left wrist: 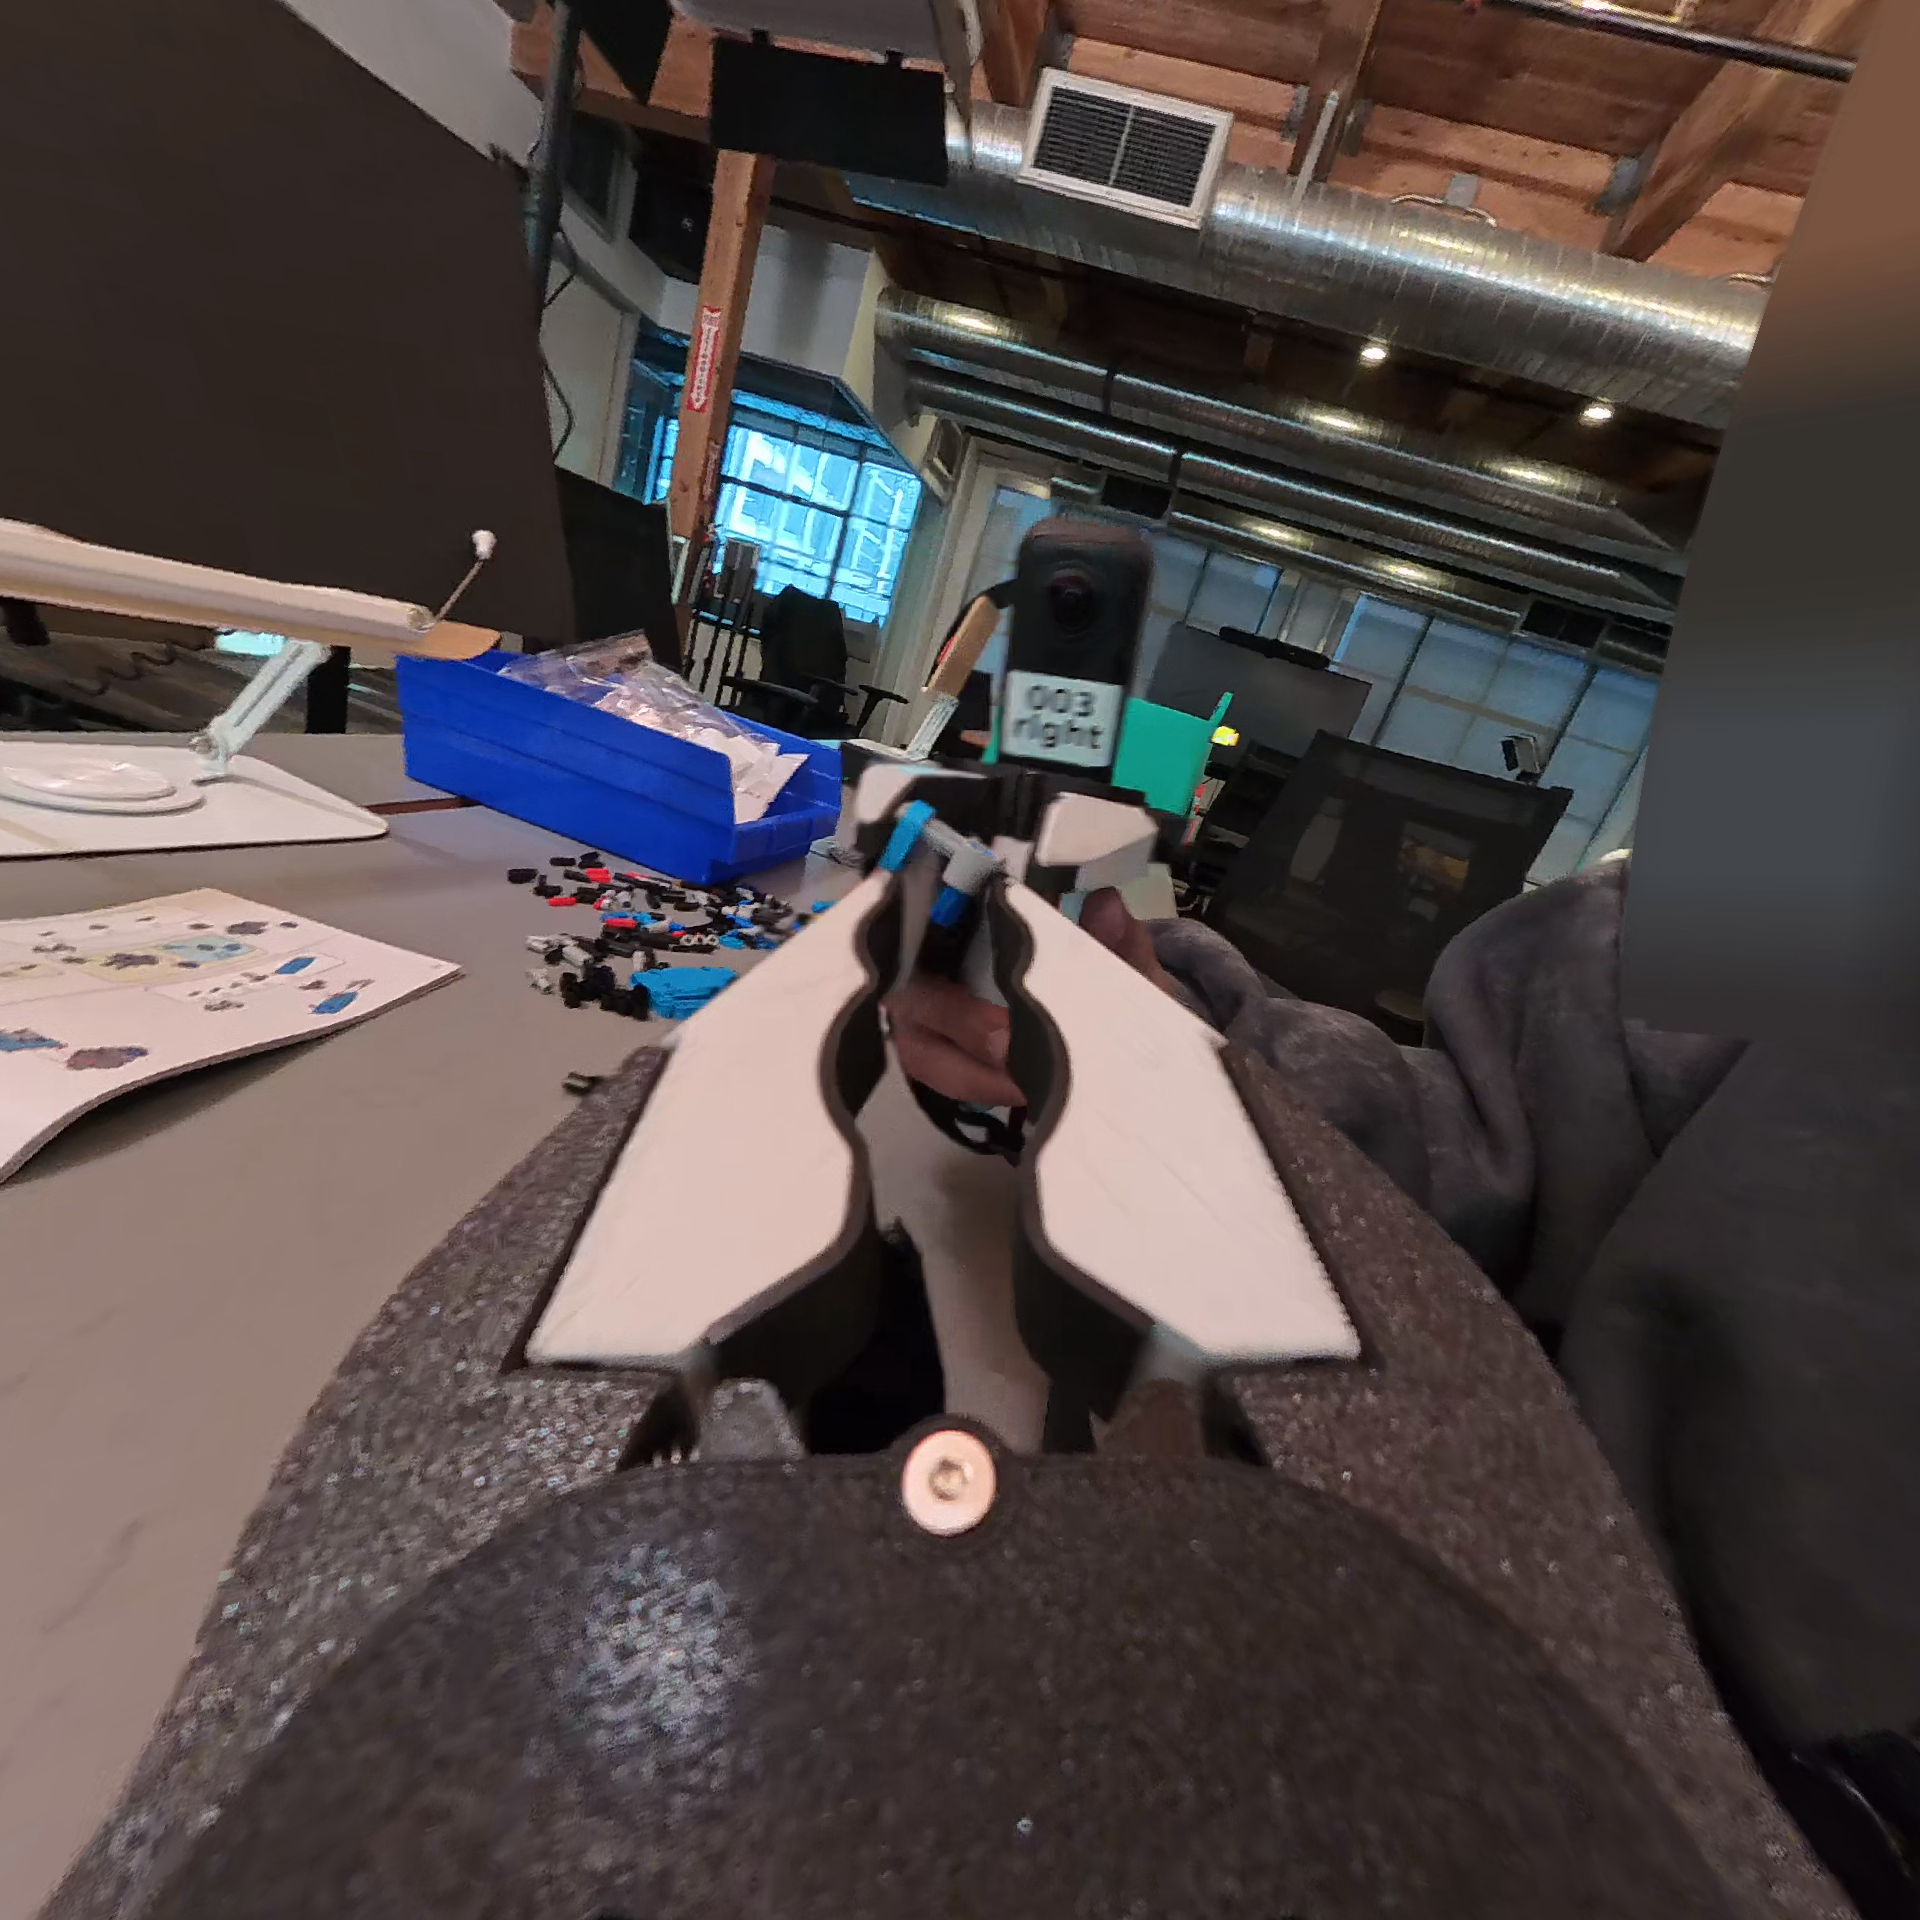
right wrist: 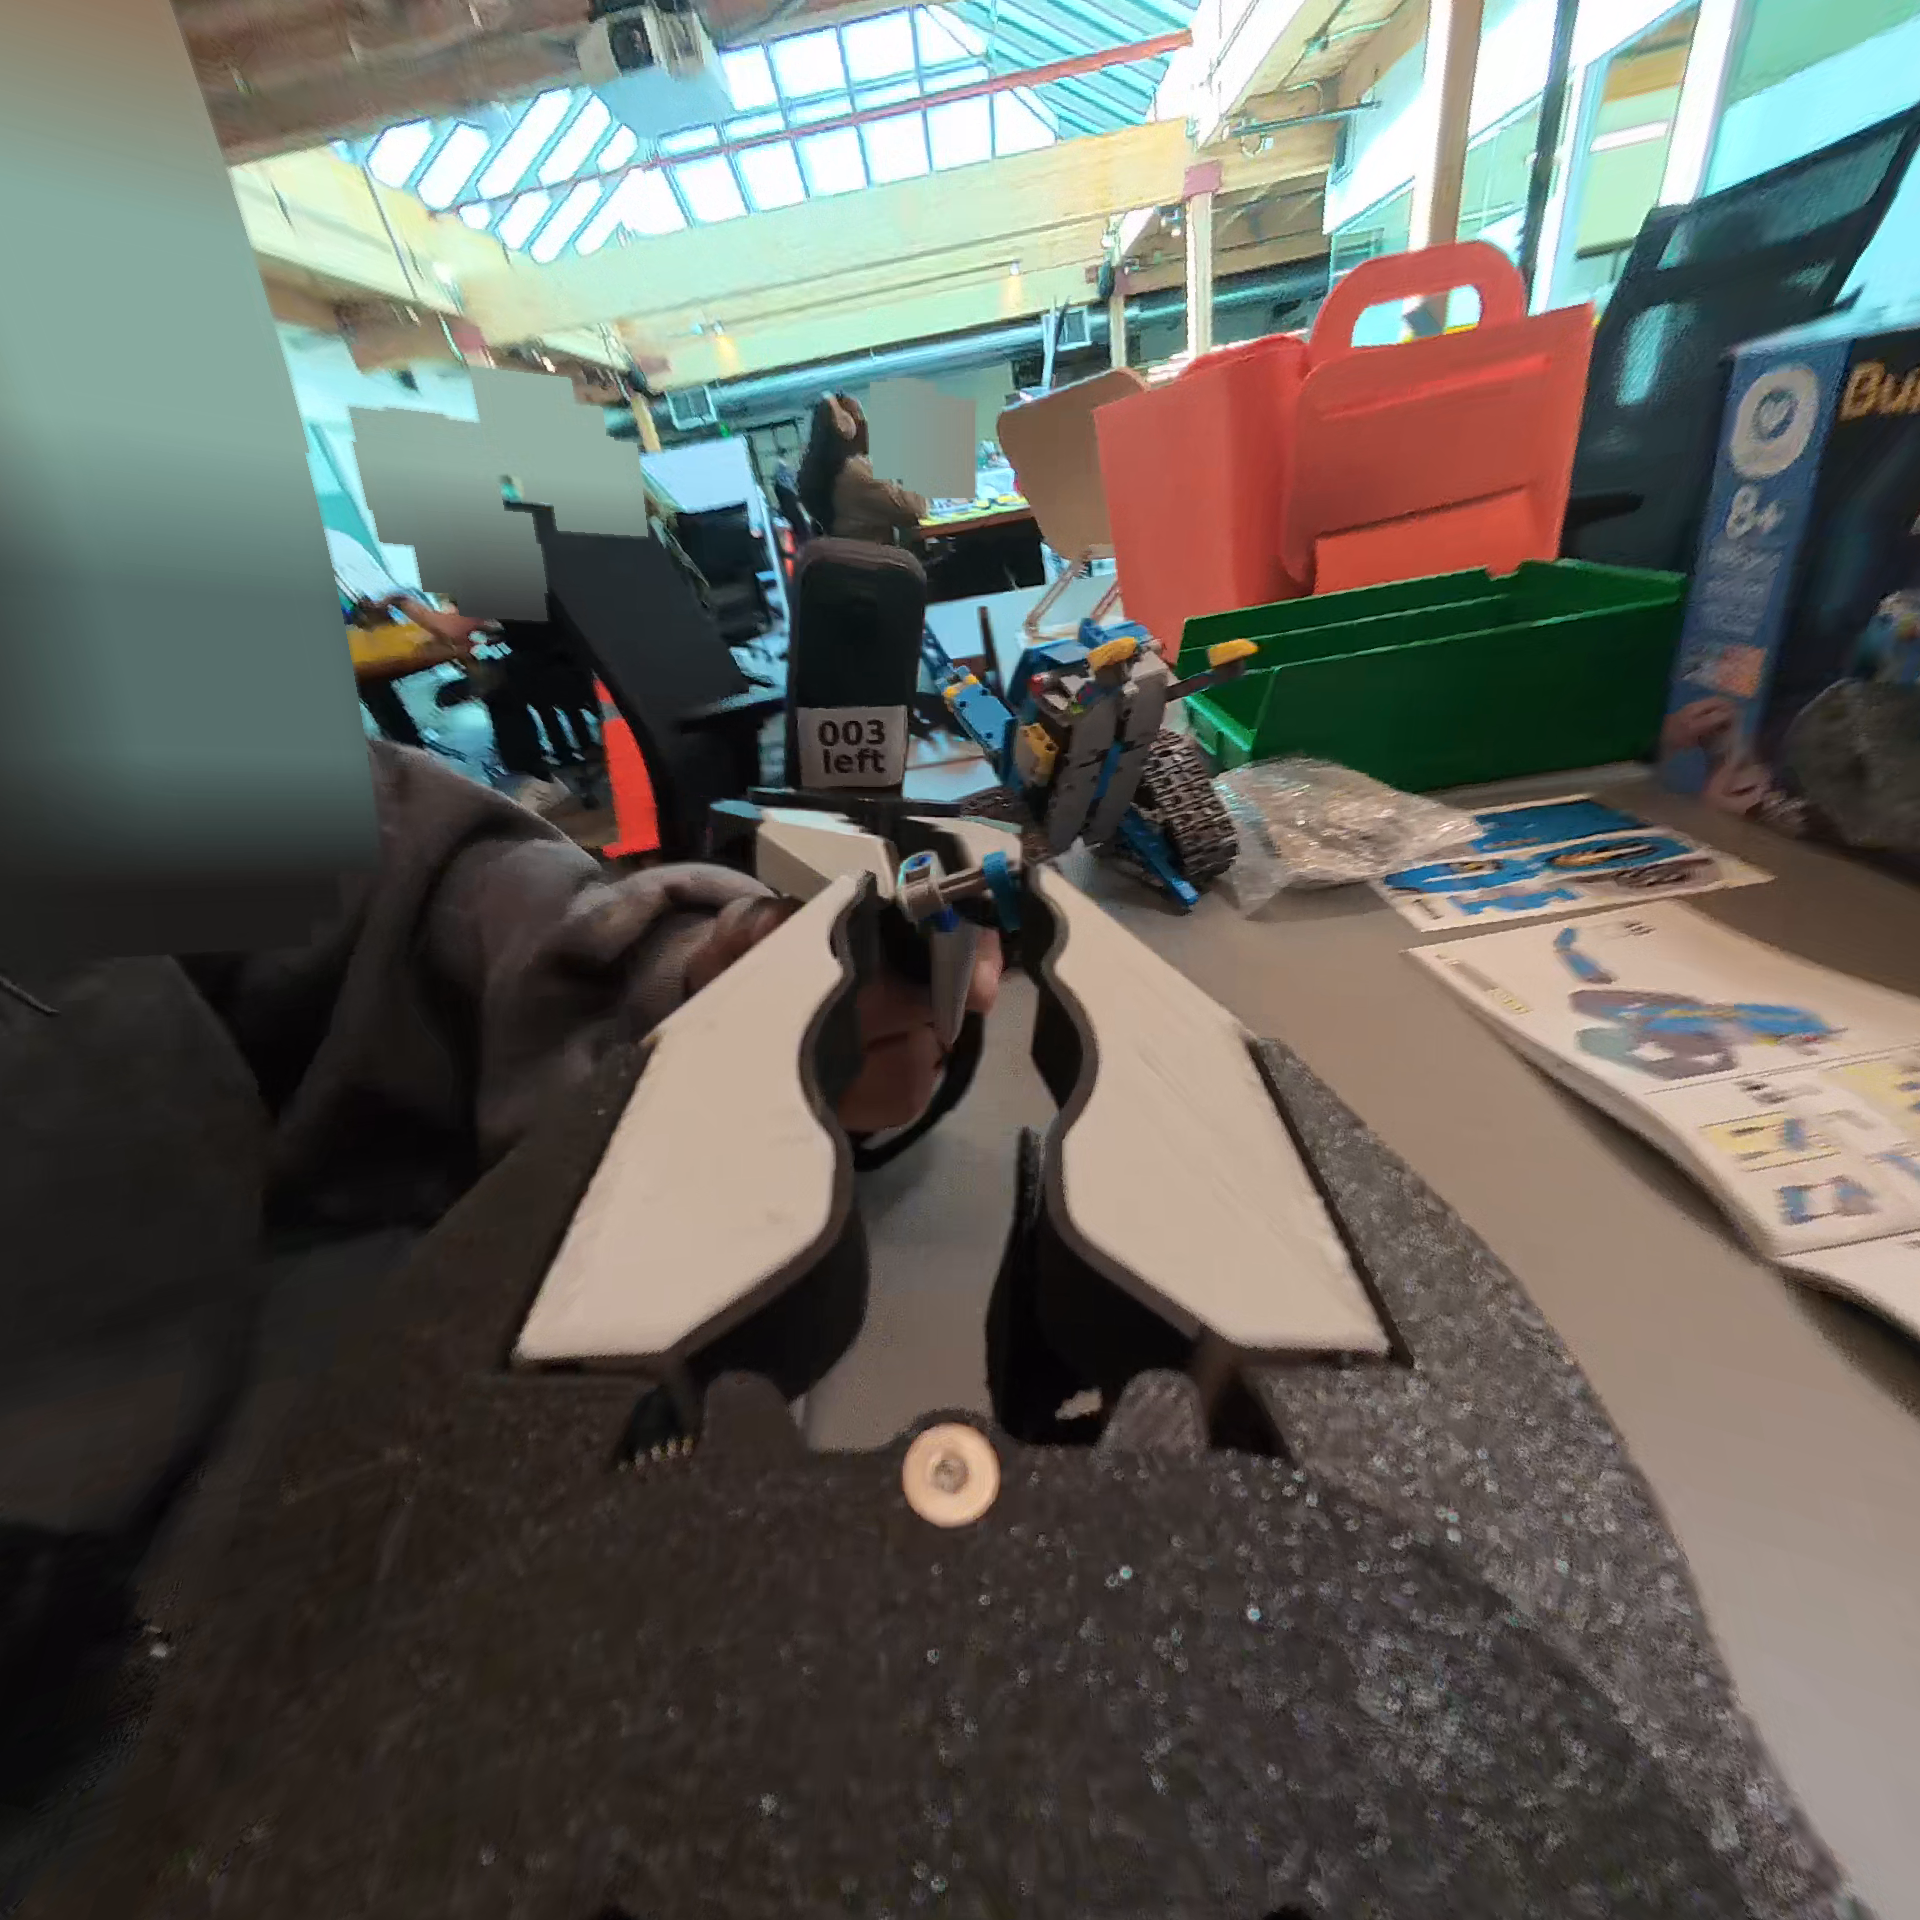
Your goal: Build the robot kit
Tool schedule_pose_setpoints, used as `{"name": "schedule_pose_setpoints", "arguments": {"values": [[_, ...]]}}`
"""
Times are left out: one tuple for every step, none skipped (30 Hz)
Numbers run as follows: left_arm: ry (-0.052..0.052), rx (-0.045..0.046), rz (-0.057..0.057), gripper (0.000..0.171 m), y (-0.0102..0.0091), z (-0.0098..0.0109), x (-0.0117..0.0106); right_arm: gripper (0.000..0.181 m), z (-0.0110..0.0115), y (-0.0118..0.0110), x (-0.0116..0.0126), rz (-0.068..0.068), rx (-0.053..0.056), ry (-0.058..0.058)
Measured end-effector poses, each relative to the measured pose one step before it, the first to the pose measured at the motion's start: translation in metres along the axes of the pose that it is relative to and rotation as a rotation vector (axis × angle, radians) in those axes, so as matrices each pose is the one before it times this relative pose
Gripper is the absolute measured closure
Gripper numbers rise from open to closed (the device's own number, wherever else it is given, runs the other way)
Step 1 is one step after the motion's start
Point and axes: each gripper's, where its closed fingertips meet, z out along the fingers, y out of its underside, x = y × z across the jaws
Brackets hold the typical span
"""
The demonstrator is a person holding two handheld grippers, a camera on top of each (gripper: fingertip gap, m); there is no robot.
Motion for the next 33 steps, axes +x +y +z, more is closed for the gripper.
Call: {"name": "schedule_pose_setpoints", "arguments": {"values": [[-0.0268, -0.00654, -0.0006, 0.146, 0.00047, -0.00051, -0.00440, 0.155, -0.00065, -0.00051, -0.00029, -0.0446, -0.0114, 0.0141], [-0.0152, -0.00500, -0.0029, 0.144, 0.00053, -0.00069, -0.00286, 0.155, -0.00129, 0.00008, 0.00171, -0.0455, -0.0121, 0.0264], [-0.0022, 0.00172, -0.0126, 0.145, -0.00025, -0.00110, -0.00182, 0.159, -0.00213, -0.00024, 0.00326, -0.0519, -0.0075, 0.0393], [0.0006, 0.00816, -0.0298, 0.145, -0.00100, -0.00157, -0.00302, 0.158, -0.00249, -0.00088, 0.00232, -0.0669, -0.0083, 0.0407], [0.0015, 0.00838, -0.0481, 0.145, -0.00099, -0.00210, -0.00457, 0.159, -0.00210, -0.00010, 0.00204, -0.0824, -0.0166, 0.0440], [0.0141, 0.00653, -0.0612, 0.145, -0.00071, -0.00186, -0.00370, 0.159, -0.00103, 0.00133, 0.00077, -0.0839, -0.0226, 0.0352], [0.0238, 0.00760, -0.0652, 0.144, -0.00095, -0.00131, -0.00236, 0.159, 0.00034, 0.00346, 0.00007, -0.0725, -0.0317, 0.0301], [0.0254, 0.01054, -0.0566, 0.144, -0.00139, -0.00096, -0.00129, 0.158, 0.00159, 0.00389, -0.00106, -0.0557, -0.0302, 0.0216], [0.0232, 0.00550, -0.0449, 0.144, -0.00035, -0.00020, -0.00056, 0.158, 0.00227, 0.00285, -0.00320, -0.0394, -0.0230, 0.0048], [0.0198, -0.00740, -0.0381, 0.144, 0.00171, 0.00056, -0.00048, 0.159, 0.00168, 0.00175, -0.00064, -0.0338, -0.0194, 0.0201], [0.0190, -0.01511, -0.0303, 0.144, 0.00287, 0.00130, 0.00036, 0.157, 0.00085, 0.00026, -0.00032, -0.0343, -0.0104, 0.0176], [0.0200, -0.01644, -0.0233, 0.142, 0.00333, 0.00152, 0.00126, 0.158, -0.00002, -0.00100, -0.00038, -0.0252, -0.0024, 0.0110], [0.0206, -0.01795, -0.0194, 0.141, 0.00354, 0.00178, 0.00173, 0.159, -0.00081, -0.00226, 0.00056, -0.0158, 0.0074, 0.0126], [0.0230, -0.01705, -0.0182, 0.141, 0.00336, 0.00198, 0.00218, 0.159, -0.00108, -0.00283, -0.00083, -0.0078, 0.0141, -0.0006], [0.0267, -0.00982, -0.0189, 0.141, 0.00230, 0.00176, 0.00288, 0.159, -0.00082, -0.00224, -0.00142, 0.0051, 0.0127, -0.0087], [0.0223, -0.00532, -0.0211, 0.142, 0.00170, 0.00146, 0.00180, 0.159, -0.00067, -0.00214, -0.00066, 0.0080, 0.0121, -0.0055], [0.0286, 0.00443, -0.0269, 0.143, -0.00009, 0.00065, 0.00243, 0.159, -0.00069, -0.00208, -0.00059, -0.0001, 0.0106, -0.0027], [0.0332, 0.00384, -0.0308, 0.144, -0.00004, 0.00041, 0.00284, 0.159, -0.00022, -0.00191, -0.00211, 0.0002, 0.0101, -0.0122], [0.0289, -0.00409, -0.0262, 0.147, 0.00129, 0.00090, 0.00262, 0.159, 0.00031, -0.00108, -0.00185, 0.0079, 0.0059, -0.0119], [0.0225, -0.01049, -0.0132, 0.151, 0.00227, 0.00127, 0.00262, 0.159, 0.00060, 0.00023, -0.00073, 0.0046, -0.0005, -0.0041], [0.0162, -0.00838, 0.0009, 0.157, 0.00177, 0.00124, 0.00288, 0.158, 0.00080, 0.00052, -0.00137, 0.0025, -0.0005, -0.0077], [0.0017, -0.00190, 0.0078, 0.157, 0.00045, 0.00051, 0.00114, 0.158, 0.00009, -0.00095, -0.00072, 0.0028, 0.0070, -0.0040], [-0.0001, -0.00215, 0.0047, 0.157, 0.00014, -0.00001, 0.00064, 0.158, -0.00028, -0.00114, -0.00035, -0.0001, 0.0067, -0.0007], [-0.0015, 0.00066, -0.0003, 0.157, -0.00012, -0.00040, -0.00025, 0.158, 0.00019, -0.00014, -0.00034, -0.0016, 0.0005, 0.0007], [-0.0064, 0.00389, -0.0036, 0.157, -0.00061, -0.00039, -0.00139, 0.158, 0.00035, 0.00057, 0.00029, -0.0030, -0.0008, 0.0034], [-0.0105, 0.00633, -0.0020, 0.158, -0.00109, -0.00071, -0.00206, 0.158, 0.00056, 0.00182, 0.00122, -0.0066, -0.0098, 0.0123], [-0.0010, 0.00775, -0.0050, 0.158, -0.00127, -0.00075, -0.00072, 0.158, 0.00094, 0.00170, 0.00112, -0.0174, -0.0103, 0.0184], [0.0140, 0.01270, -0.0122, 0.157, -0.00190, -0.00082, 0.00116, 0.157, 0.00056, 0.00072, 0.00113, -0.0285, -0.0063, 0.0236], [0.0199, 0.01763, -0.0169, 0.157, -0.00226, -0.00088, 0.00203, 0.157, 0.00056, 0.00114, 0.00175, -0.0301, -0.0098, 0.0290], [0.0160, 0.01136, -0.0186, 0.157, -0.00120, -0.00054, 0.00118, 0.158, 0.00077, 0.00181, 0.00159, -0.0262, -0.0140, 0.0260], [-0.0001, 0.00317, -0.0128, 0.157, 0.00010, -0.00023, -0.00117, 0.158, 0.00062, 0.00167, 0.00070, -0.0190, -0.0115, 0.0156], [-0.0080, 0.00726, -0.0034, 0.157, -0.00069, -0.00016, -0.00194, 0.158, 0.00043, 0.00004, 0.00039, -0.0042, -0.0019, 0.0089], [0.0067, 0.00907, -0.0063, 0.158, -0.00140, -0.00012, 0.00046, 0.158, -0.00002, -0.00212, 0.00079, 0.0064, 0.0082, 0.0089]]}}
